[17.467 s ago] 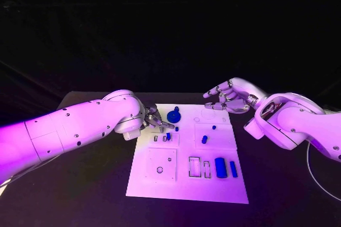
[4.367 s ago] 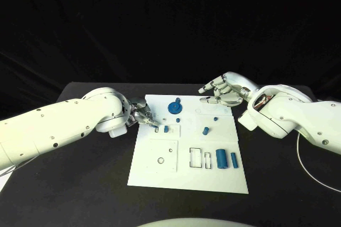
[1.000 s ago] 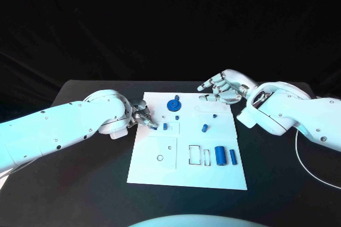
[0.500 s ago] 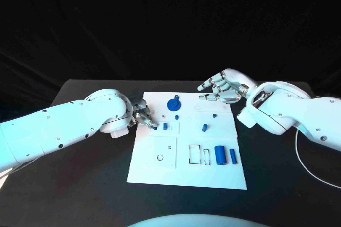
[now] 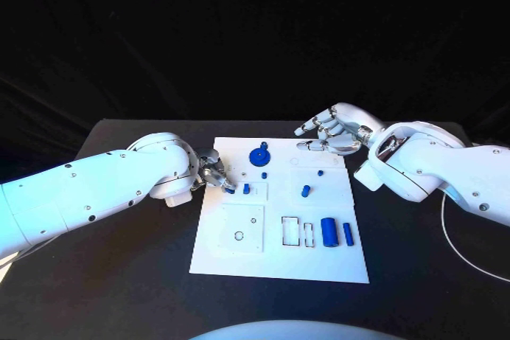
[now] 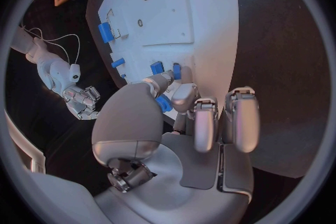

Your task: Assemble the parts on the task board

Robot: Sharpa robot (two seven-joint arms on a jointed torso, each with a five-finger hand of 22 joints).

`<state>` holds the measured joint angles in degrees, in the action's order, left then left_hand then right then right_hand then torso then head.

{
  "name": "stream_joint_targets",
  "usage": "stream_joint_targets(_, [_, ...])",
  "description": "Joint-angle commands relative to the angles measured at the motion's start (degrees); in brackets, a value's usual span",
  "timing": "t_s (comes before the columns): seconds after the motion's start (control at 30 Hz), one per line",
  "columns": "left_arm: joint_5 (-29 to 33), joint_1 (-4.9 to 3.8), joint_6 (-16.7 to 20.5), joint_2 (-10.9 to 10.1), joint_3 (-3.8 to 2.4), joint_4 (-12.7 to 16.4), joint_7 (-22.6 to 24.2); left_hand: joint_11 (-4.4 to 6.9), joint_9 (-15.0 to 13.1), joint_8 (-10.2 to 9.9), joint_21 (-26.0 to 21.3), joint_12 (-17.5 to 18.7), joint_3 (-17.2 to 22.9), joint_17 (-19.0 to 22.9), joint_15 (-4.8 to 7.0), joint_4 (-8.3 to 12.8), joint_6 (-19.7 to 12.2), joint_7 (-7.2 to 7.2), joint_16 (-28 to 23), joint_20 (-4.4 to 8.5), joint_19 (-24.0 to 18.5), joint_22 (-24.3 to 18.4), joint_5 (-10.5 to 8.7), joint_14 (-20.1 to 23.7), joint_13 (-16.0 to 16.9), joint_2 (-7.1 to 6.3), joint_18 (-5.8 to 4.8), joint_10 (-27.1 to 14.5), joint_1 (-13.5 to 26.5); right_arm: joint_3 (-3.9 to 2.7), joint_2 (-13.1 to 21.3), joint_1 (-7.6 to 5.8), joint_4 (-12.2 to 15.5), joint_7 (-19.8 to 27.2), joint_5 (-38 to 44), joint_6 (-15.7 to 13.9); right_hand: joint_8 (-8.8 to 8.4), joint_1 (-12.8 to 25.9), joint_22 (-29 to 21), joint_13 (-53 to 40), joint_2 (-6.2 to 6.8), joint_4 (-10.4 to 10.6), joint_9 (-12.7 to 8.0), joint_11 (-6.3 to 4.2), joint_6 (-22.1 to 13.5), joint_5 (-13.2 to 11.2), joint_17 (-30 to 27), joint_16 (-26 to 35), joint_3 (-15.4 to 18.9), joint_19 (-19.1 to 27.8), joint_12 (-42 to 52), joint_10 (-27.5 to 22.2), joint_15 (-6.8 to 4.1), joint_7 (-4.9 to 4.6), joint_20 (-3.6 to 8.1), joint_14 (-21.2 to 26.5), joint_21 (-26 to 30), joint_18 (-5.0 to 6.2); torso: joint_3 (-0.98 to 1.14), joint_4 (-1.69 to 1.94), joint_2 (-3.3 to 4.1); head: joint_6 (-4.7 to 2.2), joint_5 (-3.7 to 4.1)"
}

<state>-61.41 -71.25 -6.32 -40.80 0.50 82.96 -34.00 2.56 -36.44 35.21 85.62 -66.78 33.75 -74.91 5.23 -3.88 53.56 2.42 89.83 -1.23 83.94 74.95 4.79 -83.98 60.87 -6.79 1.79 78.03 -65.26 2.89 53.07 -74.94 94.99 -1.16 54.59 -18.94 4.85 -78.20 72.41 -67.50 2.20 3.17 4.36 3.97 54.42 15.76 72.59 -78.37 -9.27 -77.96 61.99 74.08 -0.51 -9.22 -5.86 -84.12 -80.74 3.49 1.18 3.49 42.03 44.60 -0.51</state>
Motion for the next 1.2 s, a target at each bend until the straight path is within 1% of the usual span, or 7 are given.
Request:
stream_joint_targets(0.03, [0.27,0.36,-2.54,0.37,0.24,0.10,-0.91,0.11,0.14,0.27,0.34,-0.34,0.80,-15.09,0.44,0.70,1.64,-1.20,0.17,0.54,4.03,11.02,0.25,-6.02,0.27,0.11,-0.57,0.55,1.02,0.00,0.02,0.03,0.15,0.42,0.18,0.60,0.28,0.47,-0.05,0.07,-0.14,0.18,0.01,-0.21,0.38,0.20,-0.05,0.15,-0.20,0.36,0.06,-0.01,-0.07,0.20,0.11,-2.21,0.35,0.64,0.02,0.02,0.00,-0.07,0.08])
stream_joint_targets(0.1, [0.26,0.36,-2.36,0.46,0.24,0.05,-1.01,0.20,0.22,0.29,0.55,-0.66,0.29,-15.09,0.52,0.05,2.04,-1.30,0.17,0.63,4.15,11.24,0.25,-6.02,0.63,0.25,-0.63,0.81,2.13,0.00,0.05,0.03,0.18,0.42,0.18,0.59,0.28,0.47,-0.05,0.07,-0.14,0.18,0.01,-0.21,0.38,0.20,-0.05,0.15,-0.20,0.36,0.06,-0.01,-0.07,0.20,0.11,-2.21,0.35,0.64,0.04,0.02,0.00,-0.06,0.08])
stream_joint_targets(0.2, [0.21,0.36,-2.05,0.62,0.24,-0.03,-1.17,0.28,0.28,0.29,0.77,-0.86,-0.01,-15.09,0.59,-0.24,2.30,-1.39,0.17,0.69,4.27,11.48,0.26,-6.02,0.87,0.34,-0.70,0.99,2.74,0.00,0.08,0.03,0.21,0.41,0.18,0.57,0.28,0.47,-0.05,0.07,-0.14,0.18,0.01,-0.21,0.38,0.20,-0.05,0.15,-0.20,0.36,0.06,-0.01,-0.07,0.20,0.11,-2.21,0.35,0.64,0.03,0.02,0.02,-0.05,0.10])
stream_joint_targets(0.67, [0.01,0.35,-0.64,1.36,0.25,-0.32,-1.55,0.51,0.51,0.23,1.50,-1.62,-1.01,-15.09,0.78,-1.04,3.20,-1.66,0.17,0.87,4.65,12.23,0.26,-6.02,1.81,0.54,-0.92,1.64,4.56,0.00,0.17,0.03,0.33,0.44,0.18,0.52,0.28,0.46,-0.08,0.11,-0.14,0.17,0.01,-0.22,0.38,0.23,-0.12,0.20,-0.21,0.38,0.02,-0.04,-0.07,0.20,0.11,-2.19,0.37,0.65,-0.01,0.02,0.01,-0.15,0.20])
stream_joint_targets(0.93, [-0.17,0.35,-0.50,1.46,0.25,-0.43,-1.63,0.58,0.65,0.15,1.69,-1.82,-1.99,-15.09,0.85,-1.44,3.68,-1.75,0.17,0.95,4.75,12.43,0.19,-6.02,2.09,0.31,-0.98,1.88,5.62,0.00,0.20,0.03,0.36,0.49,0.18,0.48,0.28,0.46,-0.08,0.11,-0.14,0.17,0.01,-0.22,0.38,0.23,-0.12,0.20,-0.21,0.38,0.02,-0.04,-0.07,0.20,0.11,-2.19,0.37,0.65,-0.01,0.01,0.00,-0.18,0.26])
stream_joint_targets(1.03, [-0.22,0.35,-0.44,1.47,0.25,-0.53,-1.69,0.61,0.72,0.11,1.82,-1.92,-2.83,-15.09,0.88,-1.77,3.98,-1.78,0.17,0.97,4.82,12.58,0.15,-6.02,2.24,0.21,-1.02,1.99,6.32,0.00,0.22,0.03,0.36,0.50,0.17,0.46,0.29,0.46,-0.14,0.18,-0.13,0.16,0.01,-0.22,0.39,0.31,-0.17,0.24,-0.23,0.41,-0.05,-0.09,-0.07,0.20,0.12,-2.19,0.41,0.66,-0.01,0.01,0.00,-0.15,0.29])
stream_joint_targets(1.2, [-0.26,0.35,-0.22,1.41,0.25,-0.75,-1.78,0.62,0.89,-0.01,1.97,-1.98,-5.94,-15.09,0.90,-2.88,4.54,-1.80,0.17,0.99,4.90,12.76,0.04,-6.02,2.41,-0.35,-1.07,2.14,8.23,0.00,0.21,0.03,0.33,0.55,0.13,0.45,0.29,0.46,-0.14,0.18,-0.13,0.16,0.01,-0.22,0.39,0.31,-0.17,0.24,-0.23,0.41,-0.05,-0.09,-0.07,0.20,0.12,-2.19,0.41,0.66,-0.02,0.00,0.00,-0.19,0.32])
